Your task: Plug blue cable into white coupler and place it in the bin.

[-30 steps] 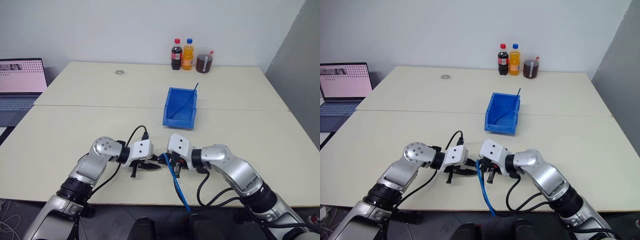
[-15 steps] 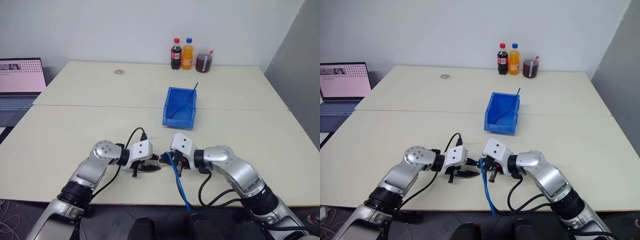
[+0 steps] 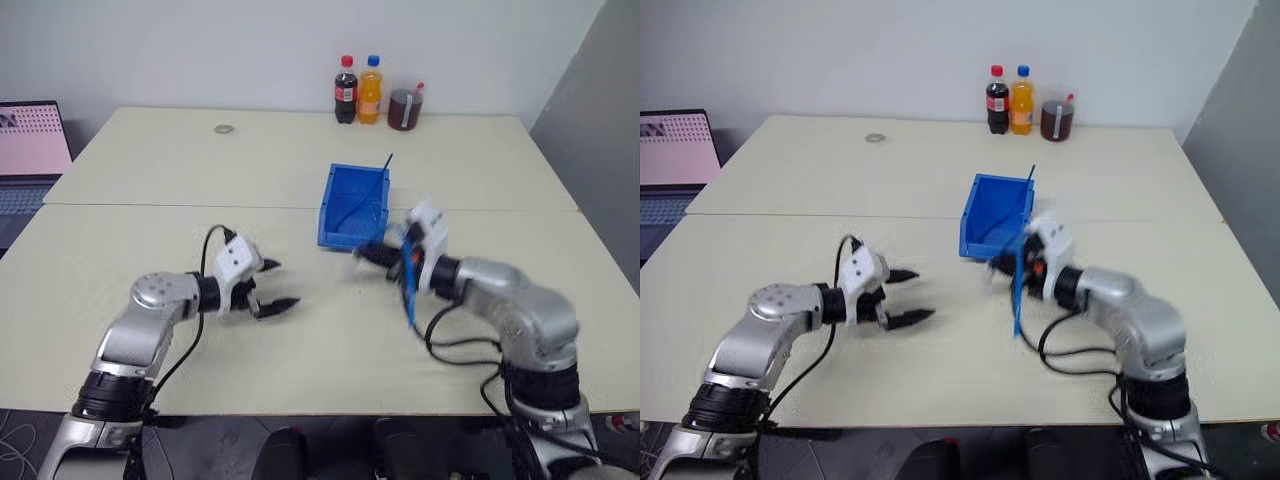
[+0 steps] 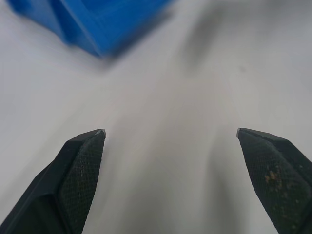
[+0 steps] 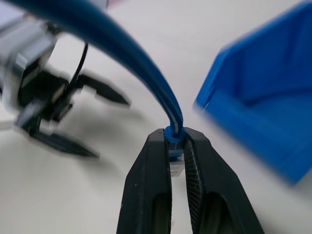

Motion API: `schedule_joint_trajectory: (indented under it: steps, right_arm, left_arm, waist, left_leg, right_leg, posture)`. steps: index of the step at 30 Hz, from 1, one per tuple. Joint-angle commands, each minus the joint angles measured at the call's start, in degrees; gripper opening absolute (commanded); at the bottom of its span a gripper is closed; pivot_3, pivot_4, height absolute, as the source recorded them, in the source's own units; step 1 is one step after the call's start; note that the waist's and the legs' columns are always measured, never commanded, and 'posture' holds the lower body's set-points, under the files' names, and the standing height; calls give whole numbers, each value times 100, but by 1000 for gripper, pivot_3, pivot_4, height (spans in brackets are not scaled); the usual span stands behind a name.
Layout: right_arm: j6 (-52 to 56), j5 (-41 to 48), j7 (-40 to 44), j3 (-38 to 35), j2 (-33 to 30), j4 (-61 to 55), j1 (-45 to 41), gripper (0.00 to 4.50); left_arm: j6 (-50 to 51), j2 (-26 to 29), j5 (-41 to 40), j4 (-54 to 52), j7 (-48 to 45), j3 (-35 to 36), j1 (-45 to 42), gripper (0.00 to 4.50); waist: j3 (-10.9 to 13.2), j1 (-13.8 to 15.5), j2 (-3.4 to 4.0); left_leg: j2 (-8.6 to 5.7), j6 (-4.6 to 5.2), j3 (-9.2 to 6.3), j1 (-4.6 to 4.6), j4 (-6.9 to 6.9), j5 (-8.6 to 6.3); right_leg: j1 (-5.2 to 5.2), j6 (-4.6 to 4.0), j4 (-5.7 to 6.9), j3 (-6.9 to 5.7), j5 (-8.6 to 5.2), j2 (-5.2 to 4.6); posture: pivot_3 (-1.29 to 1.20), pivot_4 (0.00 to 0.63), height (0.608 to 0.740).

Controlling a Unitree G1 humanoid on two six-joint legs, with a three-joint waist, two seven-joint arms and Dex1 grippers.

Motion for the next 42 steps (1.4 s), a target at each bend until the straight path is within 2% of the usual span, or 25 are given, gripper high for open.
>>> schedule_joint_trajectory:
  steps: [1, 4, 7, 9, 10, 15, 19, 21, 23, 26, 30, 33, 37, 42]
  right_arm:
    - [71, 217, -373, -644, 30, 1013, -908, 107]
    - [-338, 32, -319, -550, -50, 2177, -1486, 107]
    - [-1166, -407, -18, -166, -189, 3983, -2225, 107]
    - [-1523, -693, 328, 179, -297, 5147, -2732, 810]
    - [-1637, -776, 482, 295, -335, 5506, -2890, 877]
    - [-2457, -1370, 996, 739, -557, 7144, -3693, 2043]
    - [-2854, -1627, 1402, 905, -691, 7831, -4135, 3025]
    - [-2873, -1808, 1833, 1135, -849, 7864, -4225, 3386]
    - [-2876, -1960, 2242, 1334, -992, 7832, -4224, 3939]
    - [-2936, -2160, 2780, 1588, -1254, 7636, -4095, 4476]
    - [-3141, -2288, 3222, 1739, -1597, 7074, -3750, 4476]
    - [-2762, -1850, 3286, 1312, -2074, 5211, -2801, 4476]
    - [-1787, -996, 3191, 413, -2646, 2179, -998, 4476]
    - [-1203, -141, 2927, -809, -2899, 93, 764, 4476]
  left_arm:
    - [321, -138, -86, -260, 502, 145, -611, 4500]
    - [311, -208, -42, -210, 621, 15, -889, 4500]
    - [139, -306, 41, -26, 693, -114, -1082, 4500]
    - [35, -347, 95, -1, 686, -223, -1123, 4500]
    - [14, -357, 101, 2, 686, -252, -1131, 4500]
    - [27, -422, 149, -101, 784, -404, -1237, 4500]
    - [137, -459, 124, -188, 837, -442, -1315, 4500]
    - [141, -457, 136, -198, 858, -470, -1338, 4500]
    - [136, -461, 140, -182, 866, -486, -1345, 4500]
    - [171, -469, 132, -144, 889, -477, -1343, 4500]
    - [269, -467, 63, -82, 931, -366, -1263, 4500]
    - [236, -260, 178, 104, 1206, -1, -1084, 4500]
    - [173, 142, 294, 308, 1534, 498, -886, 4500]
    - [-65, 706, 290, 663, 1355, 861, -809, 4500]
  waist:
    - [1, 0, -1]
    - [1, -3, -1]
    - [8, -26, -1]
    - [11, -50, -1]
    - [13, -60, -2]
    - [15, -63, 0]
    - [15, -45, 0]
    - [15, -40, 0]
    - [15, -24, 1]
    - [15, -14, 1]
    - [15, -4, 0]
    - [15, 6, 0]
    - [15, 28, 1]
    - [15, 25, 2]
  left_leg:
    - [-7, 0, 0, -2, 0, 0]
    - [-14, 1, 12, -1, -4, -1]
    - [-15, 1, 26, -2, -7, -1]
    - [-13, 1, 35, -9, -8, -1]
    - [-15, 1, 38, -9, -10, -1]
    - [-9, -1, 37, -65, -9, 0]
    - [-13, -3, 38, -93, -2, 1]
    - [-13, -3, 39, -93, -2, 1]
    - [-12, -2, 36, -94, -1, 1]
    - [-12, -2, 34, -93, 0, 1]
    - [-12, -2, 33, -93, 6, 1]
    - [-11, -2, 31, -93, 9, 1]
    - [-2, -2, 13, -102, 5, 1]
    - [-8, -2, -5, -100, 17, 1]
  right_leg:
    - [0, -1, -2, -1, 3, 0]
    - [2, -16, -10, 2, 14, -3]
    - [-3, -17, -13, 9, 16, -4]
    - [-15, -18, -10, 11, 16, -3]
    - [-17, -19, -10, 11, 17, -1]
    - [-78, -22, -4, 18, 15, -4]
    - [-101, -21, 0, 20, 16, -10]
    - [-103, -21, 0, 19, 17, -15]
    - [-102, -22, 1, 18, 17, -14]
    - [-102, -22, 5, 15, 17, -13]
    - [-101, -22, 9, 10, 17, -12]
    - [-100, -22, 10, 9, 17, -13]
    - [-103, -22, 4, 6, 17, -21]
    - [-92, -23, 11, -4, 17, -22]
  posture:
    - [0, 150, 740]
    - [0, 150, 740]
    - [0, 150, 740]
    - [0, 150, 740]
    - [0, 150, 740]
    - [0, 150, 740]
    - [0, 150, 740]
    - [0, 150, 740]
    - [0, 150, 740]
    - [0, 150, 740]
    - [0, 150, 740]
    - [0, 150, 740]
    - [0, 150, 740]
    - [0, 150, 740]
